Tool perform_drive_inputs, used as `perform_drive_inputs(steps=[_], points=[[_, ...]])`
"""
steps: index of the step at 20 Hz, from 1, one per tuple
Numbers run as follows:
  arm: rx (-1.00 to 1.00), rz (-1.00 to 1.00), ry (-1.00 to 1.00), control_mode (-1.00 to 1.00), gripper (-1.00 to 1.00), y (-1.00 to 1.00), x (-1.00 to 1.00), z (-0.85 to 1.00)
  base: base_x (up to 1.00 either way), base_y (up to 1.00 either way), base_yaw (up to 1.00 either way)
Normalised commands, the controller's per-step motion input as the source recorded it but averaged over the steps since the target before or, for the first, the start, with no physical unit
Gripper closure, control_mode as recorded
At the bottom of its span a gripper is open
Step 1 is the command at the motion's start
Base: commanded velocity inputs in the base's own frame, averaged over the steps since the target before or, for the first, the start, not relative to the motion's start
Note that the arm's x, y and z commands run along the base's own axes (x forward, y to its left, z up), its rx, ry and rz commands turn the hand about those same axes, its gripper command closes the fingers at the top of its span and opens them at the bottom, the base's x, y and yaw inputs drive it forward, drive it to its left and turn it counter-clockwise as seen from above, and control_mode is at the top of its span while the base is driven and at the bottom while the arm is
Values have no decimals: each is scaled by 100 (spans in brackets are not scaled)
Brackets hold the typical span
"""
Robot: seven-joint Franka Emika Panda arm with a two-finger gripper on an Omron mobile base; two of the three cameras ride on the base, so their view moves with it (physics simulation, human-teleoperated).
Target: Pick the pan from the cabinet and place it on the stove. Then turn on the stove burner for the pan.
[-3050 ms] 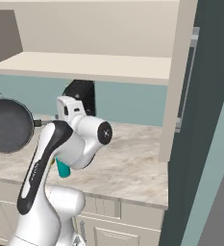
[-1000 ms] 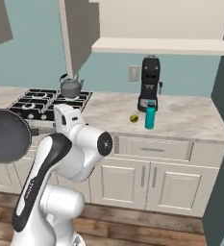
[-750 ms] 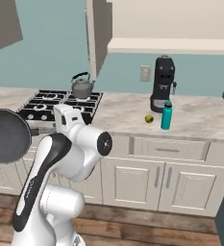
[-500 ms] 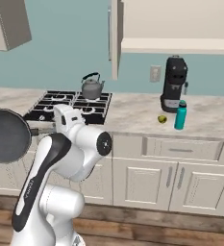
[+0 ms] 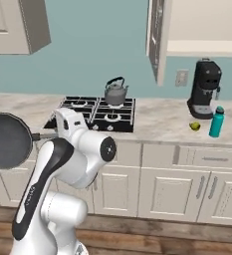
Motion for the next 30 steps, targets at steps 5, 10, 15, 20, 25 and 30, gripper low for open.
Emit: perform_drive_inputs(steps=[5, 10, 15, 20, 25, 30], points=[[0, 0, 0, 100, 100, 0, 0, 0, 47, 48, 0], [0, 0, 0, 100, 100, 0, 0, 0, 70, 18, 2], [0, 0, 0, 100, 100, 0, 0, 0, 73, 29, 2], [0, 0, 0, 100, 100, 0, 0, 0, 64, 20, 2], [0, 0, 0, 100, 100, 0, 0, 0, 43, 1, 7], [0, 0, 0, 100, 100, 0, 0, 0, 12, -8, 13]])
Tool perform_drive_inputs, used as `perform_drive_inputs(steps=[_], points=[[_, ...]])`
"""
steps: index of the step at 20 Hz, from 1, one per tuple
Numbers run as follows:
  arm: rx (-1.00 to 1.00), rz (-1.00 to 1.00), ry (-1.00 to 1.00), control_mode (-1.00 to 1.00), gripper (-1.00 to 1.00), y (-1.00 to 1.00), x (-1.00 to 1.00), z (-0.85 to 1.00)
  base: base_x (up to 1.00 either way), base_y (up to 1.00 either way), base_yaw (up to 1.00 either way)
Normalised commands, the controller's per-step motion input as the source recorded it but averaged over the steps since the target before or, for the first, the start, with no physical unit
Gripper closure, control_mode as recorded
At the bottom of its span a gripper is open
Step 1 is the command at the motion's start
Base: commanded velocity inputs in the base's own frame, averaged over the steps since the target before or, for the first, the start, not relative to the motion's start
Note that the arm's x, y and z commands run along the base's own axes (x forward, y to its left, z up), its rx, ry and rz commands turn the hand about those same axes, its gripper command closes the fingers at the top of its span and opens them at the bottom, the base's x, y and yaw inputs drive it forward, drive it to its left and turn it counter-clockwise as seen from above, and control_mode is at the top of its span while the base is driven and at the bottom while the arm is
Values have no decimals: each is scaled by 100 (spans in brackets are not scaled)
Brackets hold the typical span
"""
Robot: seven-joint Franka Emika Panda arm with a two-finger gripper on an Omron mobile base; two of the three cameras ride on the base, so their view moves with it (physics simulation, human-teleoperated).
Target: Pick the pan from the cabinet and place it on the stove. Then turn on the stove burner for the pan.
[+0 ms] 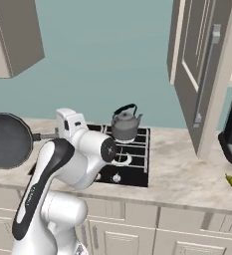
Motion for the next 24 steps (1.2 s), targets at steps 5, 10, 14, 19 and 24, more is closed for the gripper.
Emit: perform_drive_inputs(steps=[5, 10, 14, 19, 24], points=[[0, 0, 0, 100, 100, 0, 0, 0, 9, -16, 13], [0, 0, 0, 100, 100, 0, 0, 0, 17, -16, 1], [0, 0, 0, 100, 100, 0, 0, 0, 30, -12, 0], [0, 0, 0, 100, 100, 0, 0, 0, 39, -12, 0], [0, 0, 0, 100, 100, 0, 0, 0, 47, -2, 0]])
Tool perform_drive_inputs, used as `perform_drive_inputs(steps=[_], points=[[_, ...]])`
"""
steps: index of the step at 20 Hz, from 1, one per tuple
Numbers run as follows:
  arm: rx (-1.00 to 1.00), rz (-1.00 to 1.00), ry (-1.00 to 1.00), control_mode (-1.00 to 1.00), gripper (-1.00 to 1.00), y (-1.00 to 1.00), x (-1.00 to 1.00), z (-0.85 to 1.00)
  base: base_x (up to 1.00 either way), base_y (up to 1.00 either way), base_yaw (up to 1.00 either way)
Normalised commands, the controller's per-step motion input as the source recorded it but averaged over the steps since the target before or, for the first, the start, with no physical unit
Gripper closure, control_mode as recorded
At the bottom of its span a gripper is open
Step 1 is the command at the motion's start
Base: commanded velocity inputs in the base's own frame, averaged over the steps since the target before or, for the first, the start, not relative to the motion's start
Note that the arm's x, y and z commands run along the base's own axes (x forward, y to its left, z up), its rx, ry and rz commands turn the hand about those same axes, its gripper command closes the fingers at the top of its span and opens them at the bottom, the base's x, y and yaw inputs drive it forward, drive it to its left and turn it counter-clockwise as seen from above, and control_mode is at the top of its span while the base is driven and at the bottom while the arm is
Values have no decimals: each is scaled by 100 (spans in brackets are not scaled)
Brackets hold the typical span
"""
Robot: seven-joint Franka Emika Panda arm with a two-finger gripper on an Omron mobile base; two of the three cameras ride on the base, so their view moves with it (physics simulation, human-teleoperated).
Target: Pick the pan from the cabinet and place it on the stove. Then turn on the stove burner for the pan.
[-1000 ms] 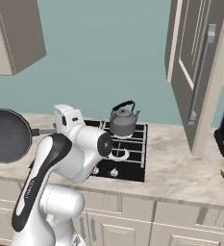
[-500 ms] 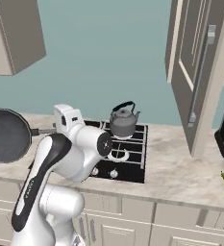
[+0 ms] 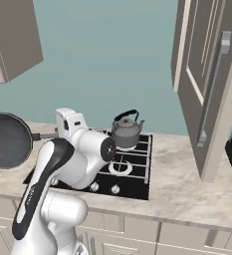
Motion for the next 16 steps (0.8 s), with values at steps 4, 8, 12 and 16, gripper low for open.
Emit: perform_drive_inputs(steps=[4, 8, 12, 16], points=[[0, 0, 0, 100, 100, 0, 0, 0, 40, 0, 0], [0, 0, 0, 100, 100, 0, 0, 0, 15, 0, 0], [0, 0, 0, 100, 100, 0, 0, 0, 1, 0, 0], [0, 0, 4, -100, 100, 2, 5, -6, 0, 0, 0]])
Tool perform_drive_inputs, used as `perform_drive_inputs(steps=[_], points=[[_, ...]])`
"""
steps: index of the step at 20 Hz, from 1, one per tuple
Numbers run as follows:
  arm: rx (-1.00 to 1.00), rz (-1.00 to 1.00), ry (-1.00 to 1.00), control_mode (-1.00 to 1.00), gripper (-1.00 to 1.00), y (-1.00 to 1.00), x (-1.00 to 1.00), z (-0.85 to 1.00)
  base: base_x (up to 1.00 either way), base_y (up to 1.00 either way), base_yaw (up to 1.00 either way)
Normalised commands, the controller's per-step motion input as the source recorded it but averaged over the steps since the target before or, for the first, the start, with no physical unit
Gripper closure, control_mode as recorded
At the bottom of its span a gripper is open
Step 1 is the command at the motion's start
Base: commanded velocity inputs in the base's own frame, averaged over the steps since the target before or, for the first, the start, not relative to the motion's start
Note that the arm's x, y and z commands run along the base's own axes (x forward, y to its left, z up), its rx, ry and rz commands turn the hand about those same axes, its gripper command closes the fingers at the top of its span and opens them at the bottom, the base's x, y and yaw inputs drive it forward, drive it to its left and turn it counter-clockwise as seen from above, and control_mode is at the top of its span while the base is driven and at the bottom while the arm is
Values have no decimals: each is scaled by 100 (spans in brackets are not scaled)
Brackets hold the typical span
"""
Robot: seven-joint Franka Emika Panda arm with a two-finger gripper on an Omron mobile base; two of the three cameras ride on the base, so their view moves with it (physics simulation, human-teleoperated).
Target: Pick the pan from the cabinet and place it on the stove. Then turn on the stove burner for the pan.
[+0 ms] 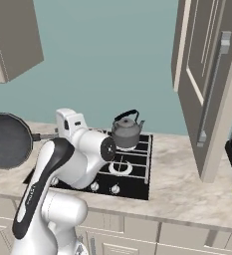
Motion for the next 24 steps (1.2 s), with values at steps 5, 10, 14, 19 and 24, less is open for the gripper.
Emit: perform_drive_inputs(steps=[5, 10, 14, 19, 24], points=[[-2, 0, 26, -100, 100, 23, 43, -10, 0, 0, 0], [0, -2, 28, -100, 100, 12, 51, -13, 0, 0, 0], [0, -11, 21, -100, 100, 4, 44, -16, 0, 0, 0], [1, -21, 18, -100, 100, 5, 25, -28, 0, 0, 0], [6, -26, 14, -100, 100, 0, 10, -24, 0, 0, 0]])
